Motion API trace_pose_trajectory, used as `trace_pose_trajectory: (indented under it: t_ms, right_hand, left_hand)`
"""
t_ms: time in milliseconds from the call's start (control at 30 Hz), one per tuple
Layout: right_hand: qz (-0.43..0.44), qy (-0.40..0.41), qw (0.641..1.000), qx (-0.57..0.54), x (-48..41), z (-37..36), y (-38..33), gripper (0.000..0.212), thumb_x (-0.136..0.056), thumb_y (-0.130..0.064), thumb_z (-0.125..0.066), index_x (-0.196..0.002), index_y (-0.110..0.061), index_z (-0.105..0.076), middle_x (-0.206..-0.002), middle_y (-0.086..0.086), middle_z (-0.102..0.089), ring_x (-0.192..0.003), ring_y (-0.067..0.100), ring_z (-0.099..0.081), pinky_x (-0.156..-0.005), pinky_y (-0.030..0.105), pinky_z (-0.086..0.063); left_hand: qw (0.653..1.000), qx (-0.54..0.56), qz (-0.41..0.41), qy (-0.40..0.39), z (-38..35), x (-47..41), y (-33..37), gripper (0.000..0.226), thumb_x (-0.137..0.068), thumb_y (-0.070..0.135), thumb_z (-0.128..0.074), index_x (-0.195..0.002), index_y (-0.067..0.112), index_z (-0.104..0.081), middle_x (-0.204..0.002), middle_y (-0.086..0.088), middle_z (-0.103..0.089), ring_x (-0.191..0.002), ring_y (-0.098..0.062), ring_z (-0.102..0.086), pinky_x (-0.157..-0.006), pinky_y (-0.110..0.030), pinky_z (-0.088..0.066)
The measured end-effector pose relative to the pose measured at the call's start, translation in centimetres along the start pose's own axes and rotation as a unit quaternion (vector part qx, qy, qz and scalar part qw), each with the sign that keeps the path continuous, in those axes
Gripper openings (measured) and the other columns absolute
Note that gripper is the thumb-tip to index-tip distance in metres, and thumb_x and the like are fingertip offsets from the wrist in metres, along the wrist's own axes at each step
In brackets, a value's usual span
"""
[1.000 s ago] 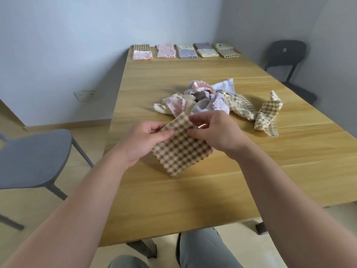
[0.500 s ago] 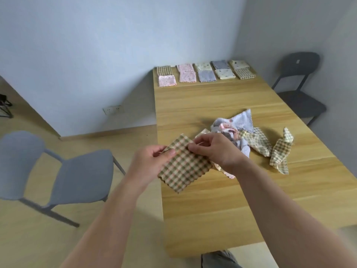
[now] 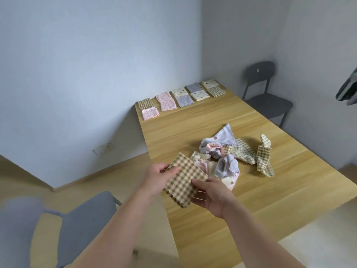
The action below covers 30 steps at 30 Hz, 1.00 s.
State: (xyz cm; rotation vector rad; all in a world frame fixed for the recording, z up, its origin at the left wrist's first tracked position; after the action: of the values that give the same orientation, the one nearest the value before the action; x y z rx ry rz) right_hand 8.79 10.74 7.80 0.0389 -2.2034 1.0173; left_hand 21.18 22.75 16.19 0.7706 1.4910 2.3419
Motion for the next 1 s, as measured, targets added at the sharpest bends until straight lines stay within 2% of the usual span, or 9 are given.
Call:
trace_pose_trajectory:
  t_ms: [133,233,367,533,667,733,867,933,1000]
  right_hand:
    - [0.001,0.07,0.997,0.01,-3.8,1.6,-0.5,0.022,-0.093,-0.007,-0.071,-0.115,-0.005,-0.067,-0.103,0.013,-0.077,-0.09,0.031,-0.075,-0.067,0.038,-0.06]
    - [-0.005,0.081,0.997,-0.008,-7.0,0.2,-1.2,0.022,-0.094,-0.006,-0.069,-0.116,-0.006,-0.067,-0.104,0.013,-0.077,-0.093,0.032,-0.075,-0.071,0.042,-0.062]
    - [-0.005,0.085,0.996,-0.004,-11.0,-3.0,-3.2,0.019,-0.095,-0.002,-0.065,-0.114,-0.005,-0.067,-0.104,0.014,-0.076,-0.093,0.032,-0.075,-0.078,0.047,-0.063]
    - [0.007,0.113,0.993,0.024,-18.3,-6.5,-7.1,0.013,-0.092,-0.002,-0.069,-0.105,-0.002,-0.067,-0.102,0.014,-0.074,-0.09,0.03,-0.074,-0.073,0.039,-0.063]
    - [0.019,0.147,0.986,0.076,-27.1,-9.5,-10.8,0.007,-0.091,-0.003,-0.07,-0.094,-0.009,-0.066,-0.099,0.012,-0.073,-0.09,0.028,-0.073,-0.077,0.042,-0.064]
    - [0.008,0.178,0.978,0.104,-31.9,-10.9,-11.8,0.006,-0.09,-0.003,-0.069,-0.091,-0.008,-0.067,-0.095,0.011,-0.073,-0.087,0.029,-0.073,-0.076,0.041,-0.064]
    - [-0.033,0.233,0.965,0.117,-39.9,-13.0,-13.0,0.004,-0.089,-0.003,-0.069,-0.093,-0.004,-0.068,-0.091,0.013,-0.074,-0.087,0.029,-0.075,-0.077,0.041,-0.064]
    - [-0.061,0.254,0.959,0.111,-42.7,-14.1,-13.0,0.003,-0.09,-0.003,-0.07,-0.093,-0.004,-0.069,-0.091,0.013,-0.074,-0.088,0.029,-0.075,-0.078,0.041,-0.064]
    - [-0.084,0.271,0.953,0.105,-46.2,-15.2,-13.3,0.002,-0.091,-0.003,-0.069,-0.09,-0.005,-0.068,-0.091,0.013,-0.074,-0.085,0.028,-0.075,-0.077,0.041,-0.064]
  left_hand:
    - [0.987,-0.051,0.07,-0.133,-1.5,-4.4,-1.8,0.025,-0.091,0.003,-0.071,-0.114,0.012,-0.072,-0.101,-0.001,-0.079,-0.095,-0.017,-0.075,-0.086,-0.031,-0.058]
    - [0.981,-0.101,0.085,-0.144,0.3,-8.4,-2.2,0.028,-0.088,0.003,-0.073,-0.111,0.019,-0.074,-0.102,0.004,-0.079,-0.098,-0.016,-0.074,-0.098,-0.04,-0.055]
    - [0.984,-0.144,0.06,-0.081,4.0,-13.7,-1.1,0.026,-0.085,0.006,-0.076,-0.097,0.029,-0.075,-0.093,0.013,-0.078,-0.09,-0.005,-0.073,-0.085,-0.027,-0.055]
    - [0.994,-0.082,0.066,-0.032,7.9,-22.9,-1.3,0.033,-0.083,0.002,-0.079,-0.108,0.021,-0.071,-0.099,0.009,-0.073,-0.091,-0.003,-0.069,-0.071,-0.012,-0.048]
    - [0.995,-0.048,0.078,-0.024,10.5,-33.2,-2.6,0.031,-0.084,0.001,-0.076,-0.106,0.023,-0.07,-0.103,0.007,-0.073,-0.096,-0.008,-0.068,-0.089,-0.026,-0.051]
    - [0.994,-0.048,0.091,-0.038,11.6,-39.4,-3.9,0.031,-0.083,-0.002,-0.071,-0.101,0.023,-0.072,-0.101,0.005,-0.076,-0.096,-0.012,-0.07,-0.092,-0.032,-0.053]
    - [0.988,-0.084,0.094,-0.087,13.0,-49.6,-5.1,0.031,-0.082,-0.004,-0.07,-0.104,0.018,-0.072,-0.099,0.004,-0.074,-0.092,-0.008,-0.068,-0.083,-0.026,-0.054]
    - [0.983,-0.134,0.073,-0.1,14.2,-53.1,-5.0,0.03,-0.084,0.001,-0.072,-0.106,0.021,-0.071,-0.099,0.009,-0.071,-0.091,-0.004,-0.066,-0.073,-0.019,-0.05]
    - [0.978,-0.179,0.048,-0.101,15.4,-57.2,-5.3,0.028,-0.085,0.006,-0.072,-0.104,0.026,-0.07,-0.101,0.011,-0.069,-0.093,-0.005,-0.065,-0.072,-0.018,-0.048]
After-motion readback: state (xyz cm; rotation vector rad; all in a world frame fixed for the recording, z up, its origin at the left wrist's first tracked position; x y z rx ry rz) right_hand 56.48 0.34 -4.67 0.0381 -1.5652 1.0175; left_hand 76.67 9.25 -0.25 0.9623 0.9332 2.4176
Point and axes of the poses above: each hand's wrist, its own x-axis away from the middle knuckle, its own z-axis out of the back of the hand, y = z × x, the point moved 10 cm from there along -x, towards the middle knuckle
